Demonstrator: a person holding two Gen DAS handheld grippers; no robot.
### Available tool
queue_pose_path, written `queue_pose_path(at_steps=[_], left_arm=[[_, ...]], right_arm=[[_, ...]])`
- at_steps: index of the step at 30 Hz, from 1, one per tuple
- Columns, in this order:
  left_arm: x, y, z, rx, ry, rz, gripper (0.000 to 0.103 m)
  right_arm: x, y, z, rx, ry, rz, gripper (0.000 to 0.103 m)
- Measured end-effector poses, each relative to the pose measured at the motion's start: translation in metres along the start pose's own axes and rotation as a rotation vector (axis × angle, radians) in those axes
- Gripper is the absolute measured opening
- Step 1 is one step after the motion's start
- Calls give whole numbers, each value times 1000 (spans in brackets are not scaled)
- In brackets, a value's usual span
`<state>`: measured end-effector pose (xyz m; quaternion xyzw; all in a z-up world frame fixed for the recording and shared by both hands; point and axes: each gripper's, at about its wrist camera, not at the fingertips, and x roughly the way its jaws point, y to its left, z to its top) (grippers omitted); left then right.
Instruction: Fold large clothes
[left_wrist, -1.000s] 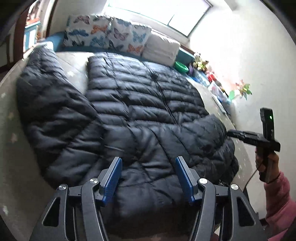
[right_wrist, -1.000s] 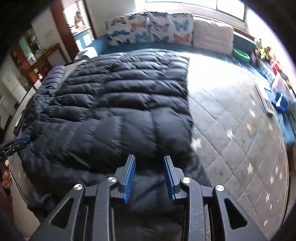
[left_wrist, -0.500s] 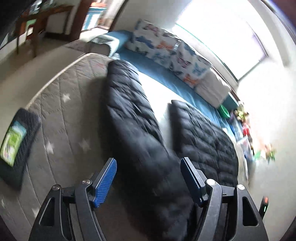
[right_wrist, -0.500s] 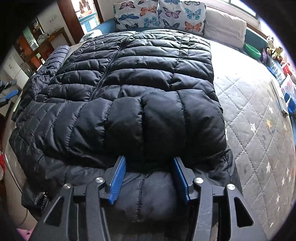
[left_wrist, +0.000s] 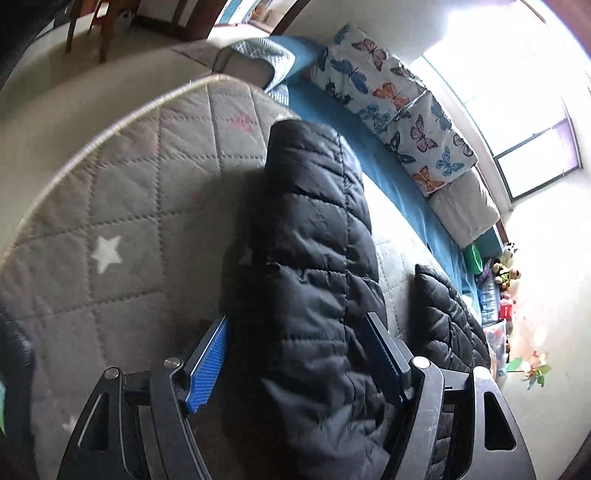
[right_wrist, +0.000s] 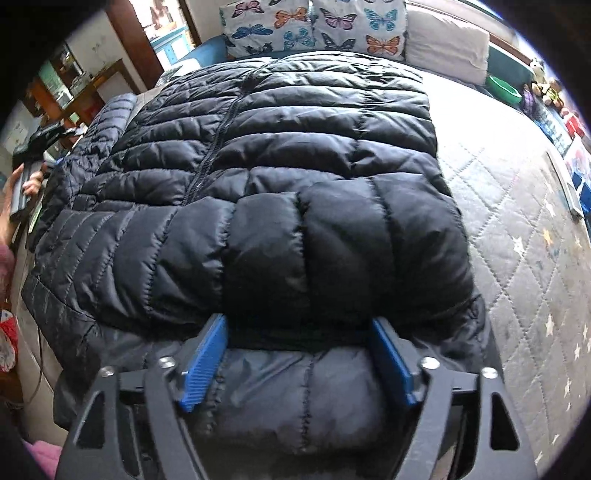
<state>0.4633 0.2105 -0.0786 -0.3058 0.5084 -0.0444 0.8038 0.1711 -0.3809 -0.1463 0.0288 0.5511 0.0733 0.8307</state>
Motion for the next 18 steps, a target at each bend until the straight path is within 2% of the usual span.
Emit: queue_pose_path(at_steps=[2,4,5,7,12,18], left_arm=[[9,1,3,13,5,-3,70],[15,-1,4,35,10,-12,34],[15,-2,5,41,3,-18,30],[7,-8,1,54,-25,-39,11],[-45,-58,-14,183,-137,-61,8],[-129,-154,-69,399,-254,-134,8]], right_arm=[[3,5,1,-5,-1,-9,99],[4,7,1,-7,-2,-6,103],[5,7,2,-6,-2,-3,103],[7,8,2,-3,-3,8,103],[10,12,4,-4,-5,3,103],[9,12,2,-10,-21,11,103]])
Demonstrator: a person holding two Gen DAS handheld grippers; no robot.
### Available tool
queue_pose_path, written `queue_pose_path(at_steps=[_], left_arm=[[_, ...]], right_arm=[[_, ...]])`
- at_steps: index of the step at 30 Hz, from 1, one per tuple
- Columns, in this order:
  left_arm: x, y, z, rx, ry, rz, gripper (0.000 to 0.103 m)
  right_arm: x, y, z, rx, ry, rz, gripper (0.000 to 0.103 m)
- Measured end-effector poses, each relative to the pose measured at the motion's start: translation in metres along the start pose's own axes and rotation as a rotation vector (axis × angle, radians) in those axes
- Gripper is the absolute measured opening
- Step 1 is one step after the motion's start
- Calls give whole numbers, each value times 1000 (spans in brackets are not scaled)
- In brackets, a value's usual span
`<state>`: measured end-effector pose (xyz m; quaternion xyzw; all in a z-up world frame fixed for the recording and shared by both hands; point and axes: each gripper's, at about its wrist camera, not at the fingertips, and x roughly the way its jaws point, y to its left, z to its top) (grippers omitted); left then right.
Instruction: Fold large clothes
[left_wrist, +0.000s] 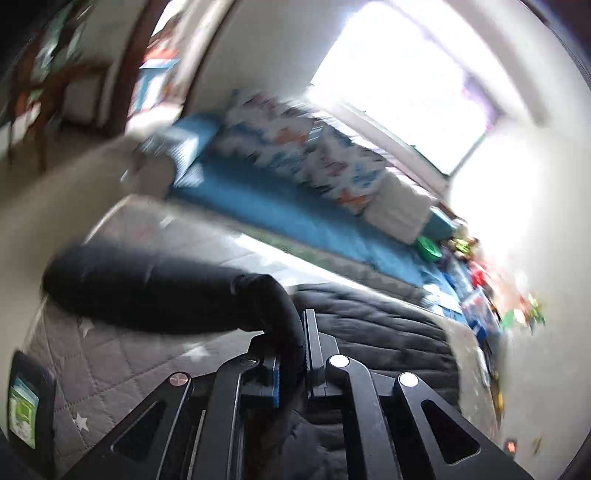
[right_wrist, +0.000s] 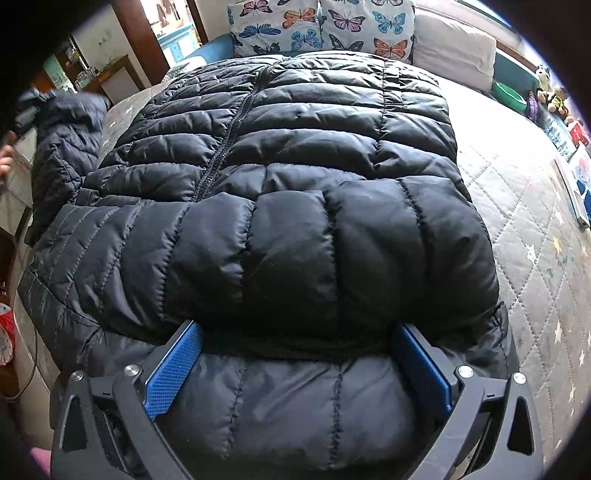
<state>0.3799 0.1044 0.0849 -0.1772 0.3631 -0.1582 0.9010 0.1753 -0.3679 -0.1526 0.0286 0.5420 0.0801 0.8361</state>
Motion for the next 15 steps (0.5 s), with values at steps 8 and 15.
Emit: queue_pose_path(at_steps=[8,15], left_arm=[[-43,-197,-90,401,25,-137,8],[3,-284,-219,594,310,-175,14]], right_arm=[[-17,-8,-4,21,-35,67,103],[-46,-33,-17,95,-90,157,103]])
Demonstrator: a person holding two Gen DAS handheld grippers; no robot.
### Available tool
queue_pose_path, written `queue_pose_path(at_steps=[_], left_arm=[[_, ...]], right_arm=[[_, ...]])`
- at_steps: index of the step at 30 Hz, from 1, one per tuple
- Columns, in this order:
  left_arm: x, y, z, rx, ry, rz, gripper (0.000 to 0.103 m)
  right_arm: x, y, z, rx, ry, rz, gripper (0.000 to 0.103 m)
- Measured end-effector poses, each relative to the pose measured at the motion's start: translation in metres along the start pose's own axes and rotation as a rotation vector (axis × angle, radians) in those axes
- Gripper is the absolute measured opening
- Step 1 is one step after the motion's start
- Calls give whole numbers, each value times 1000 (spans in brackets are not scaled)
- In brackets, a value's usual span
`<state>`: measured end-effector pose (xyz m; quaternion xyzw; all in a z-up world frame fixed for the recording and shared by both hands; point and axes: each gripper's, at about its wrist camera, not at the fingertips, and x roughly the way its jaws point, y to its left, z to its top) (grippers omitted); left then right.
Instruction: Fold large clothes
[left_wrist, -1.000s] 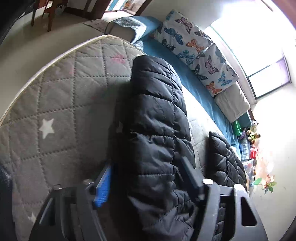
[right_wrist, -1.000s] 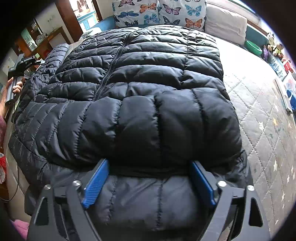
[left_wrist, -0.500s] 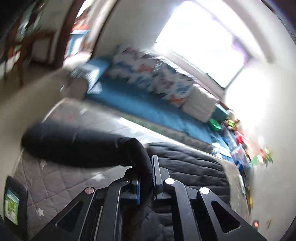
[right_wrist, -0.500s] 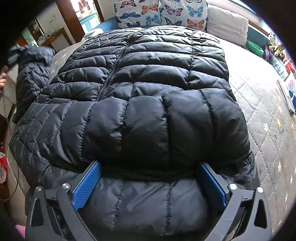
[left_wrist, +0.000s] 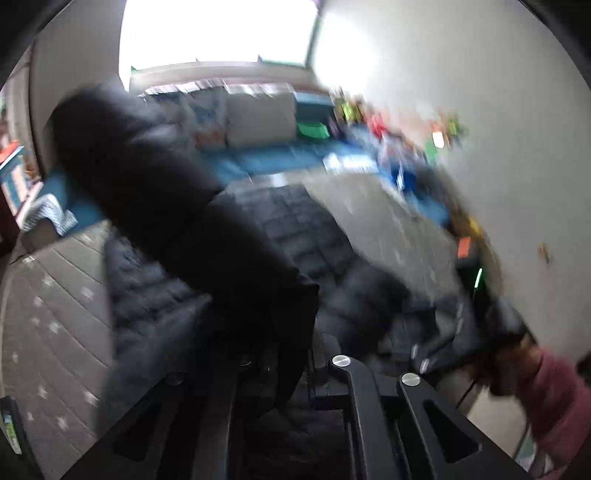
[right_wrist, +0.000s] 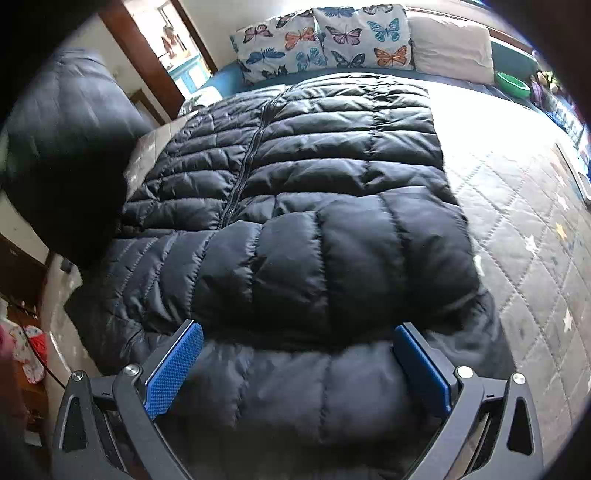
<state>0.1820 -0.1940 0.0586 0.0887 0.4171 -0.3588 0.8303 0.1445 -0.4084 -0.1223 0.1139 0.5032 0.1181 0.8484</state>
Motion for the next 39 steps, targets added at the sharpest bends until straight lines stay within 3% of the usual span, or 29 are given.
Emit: queue_pose_path(at_steps=[1,4,7,9,11,16,18,22,26,32,37,39], left_arm=[[17,-14,-8,22,60,-13,17],[42,-39,-33,43,140,-46,27],[50,-50,-42,71,136,-43,36],[43,-53,-42,59,131,-90,37],[29,-41,-39,42,118,-110,38],[-23,5,-34,-4,30,-45,67],[-41,31,-27,-40,-10,3,72],[-65,83,-24,-159,-41,68,72],[-57,126,-25,-269,-13,-8,72],[0,156,-58,-366,130,-143,72],[37,168,-88,-419,209,-210,72],[40,171,-92,-432,203,-233,72]], right_arm=[[-5,-2,-2,3,-5,0,103],[-18,-9,-8,6,-23,-12,103],[-25,-16,-12,17,-30,-36,103],[-30,-24,-15,31,-27,-54,103],[-35,-28,-18,41,-21,-70,103],[-64,-32,-25,22,-42,-140,103],[-78,-29,-22,11,-71,-144,103],[-99,-11,-1,-16,-155,-97,103],[-93,21,28,-70,-175,-4,103],[-37,51,47,-126,-59,37,103],[30,34,30,-91,131,-30,103],[48,21,22,-48,185,-10,103]])
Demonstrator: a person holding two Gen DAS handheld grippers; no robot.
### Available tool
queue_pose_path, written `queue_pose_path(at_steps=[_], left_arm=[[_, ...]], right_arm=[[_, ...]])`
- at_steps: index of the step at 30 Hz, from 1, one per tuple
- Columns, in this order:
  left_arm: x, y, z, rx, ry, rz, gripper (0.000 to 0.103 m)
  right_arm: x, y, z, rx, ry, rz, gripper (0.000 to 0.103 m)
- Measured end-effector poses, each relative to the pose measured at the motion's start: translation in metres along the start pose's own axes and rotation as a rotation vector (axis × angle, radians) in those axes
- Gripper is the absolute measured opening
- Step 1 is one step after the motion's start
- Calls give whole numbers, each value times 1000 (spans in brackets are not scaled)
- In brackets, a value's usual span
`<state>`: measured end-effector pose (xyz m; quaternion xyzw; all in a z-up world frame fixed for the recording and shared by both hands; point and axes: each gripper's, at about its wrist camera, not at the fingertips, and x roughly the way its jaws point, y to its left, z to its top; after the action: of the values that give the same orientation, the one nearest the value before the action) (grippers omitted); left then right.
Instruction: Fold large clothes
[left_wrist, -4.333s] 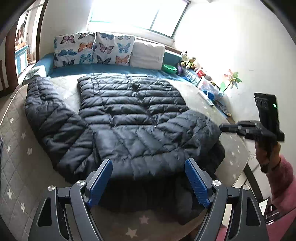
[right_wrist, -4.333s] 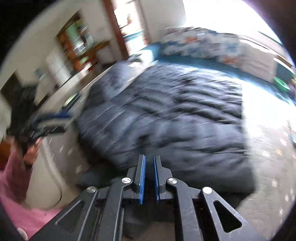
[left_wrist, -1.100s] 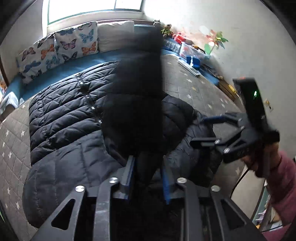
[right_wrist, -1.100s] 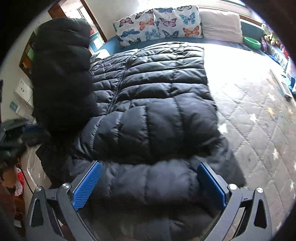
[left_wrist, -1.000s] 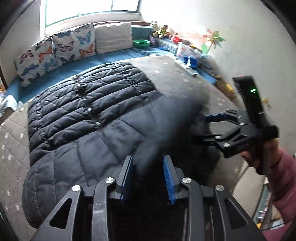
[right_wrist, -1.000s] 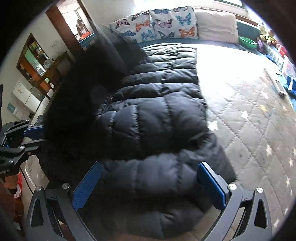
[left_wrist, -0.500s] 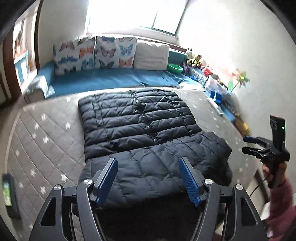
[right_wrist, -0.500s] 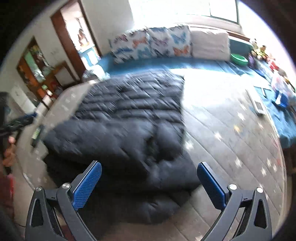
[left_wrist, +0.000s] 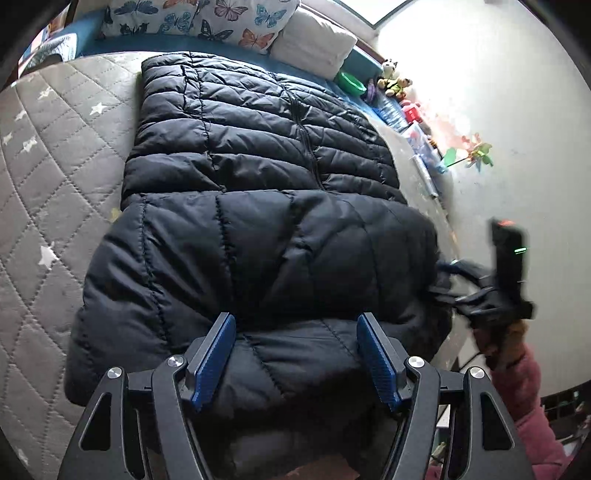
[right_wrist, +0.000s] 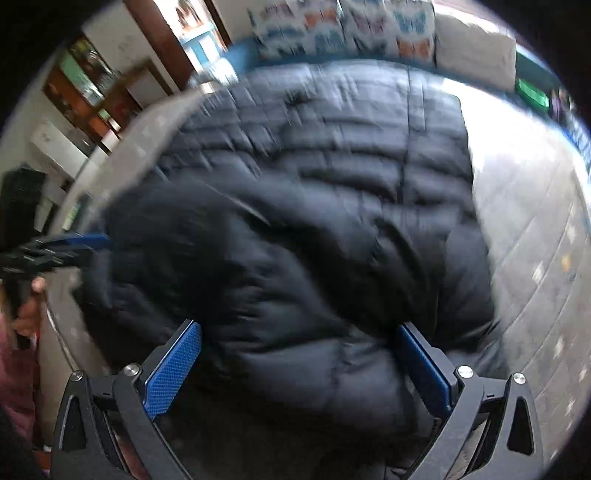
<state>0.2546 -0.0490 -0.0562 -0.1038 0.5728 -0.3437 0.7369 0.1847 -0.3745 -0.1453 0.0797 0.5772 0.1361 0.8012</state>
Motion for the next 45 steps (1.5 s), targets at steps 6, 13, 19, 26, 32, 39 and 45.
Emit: queue_pose_path(at_steps=[6,13,19,26,32,39,45], left_arm=[[16,1,-2,16,43,28,72],[15,-20,4,43,77,119,72],[-19,-70,27,117,29,104,73],[22,-96,65,123,96,80,72],[74,-77,60,73,193,52,73],[88,-88,38,155,194,88,78],[85,-87,34,163,182,63,79]], right_arm=[[9,-1,-2,-1,3,-8,103],[4,2,2,1,37,-24,103],[-40,16,23,-9,-17,-29,103],[-36,14,59,55,-14,-77,103],[-60,14,56,52,-36,-76,103],[-86,35,65,-14,-93,-75,103],[-93,41,74,-58,-108,-24,103]])
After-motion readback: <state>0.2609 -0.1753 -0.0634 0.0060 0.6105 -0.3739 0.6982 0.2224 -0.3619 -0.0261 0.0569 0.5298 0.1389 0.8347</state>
